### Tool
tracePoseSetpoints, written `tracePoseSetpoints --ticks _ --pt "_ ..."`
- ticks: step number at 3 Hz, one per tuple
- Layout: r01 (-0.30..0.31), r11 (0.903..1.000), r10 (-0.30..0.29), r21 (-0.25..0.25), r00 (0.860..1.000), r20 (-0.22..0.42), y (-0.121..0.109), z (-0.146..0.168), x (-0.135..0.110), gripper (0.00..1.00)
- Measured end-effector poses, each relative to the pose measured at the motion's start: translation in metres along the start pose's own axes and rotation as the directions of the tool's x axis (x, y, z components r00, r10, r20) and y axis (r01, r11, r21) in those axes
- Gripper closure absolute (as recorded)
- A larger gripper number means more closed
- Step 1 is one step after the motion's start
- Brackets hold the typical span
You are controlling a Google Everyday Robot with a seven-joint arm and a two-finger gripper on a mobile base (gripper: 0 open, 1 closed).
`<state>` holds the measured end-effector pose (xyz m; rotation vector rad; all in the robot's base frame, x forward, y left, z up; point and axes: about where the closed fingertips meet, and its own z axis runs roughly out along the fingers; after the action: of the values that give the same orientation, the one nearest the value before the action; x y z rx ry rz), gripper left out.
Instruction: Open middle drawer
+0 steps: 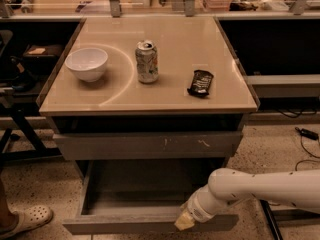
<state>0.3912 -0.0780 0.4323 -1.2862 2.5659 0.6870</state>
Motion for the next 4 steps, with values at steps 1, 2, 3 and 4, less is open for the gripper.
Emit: tracePoseSetpoints --ticks 1,2,3,4 --pt "-0.011 0.9999 0.011 0.003 1.0 0.004 0.006 -0.002 0.004 1.0" --pt "-0.04 0.9991 0.04 0.016 0.999 0.024 0.021 -0.016 0.012 1.0" --pt "-0.055 0.9983 0.054 0.02 0.998 0.023 0.029 -0.024 0.017 1.0" --pt "-0.054 0.9983 0.054 0.02 0.998 0.023 0.029 -0.024 0.017 1.0"
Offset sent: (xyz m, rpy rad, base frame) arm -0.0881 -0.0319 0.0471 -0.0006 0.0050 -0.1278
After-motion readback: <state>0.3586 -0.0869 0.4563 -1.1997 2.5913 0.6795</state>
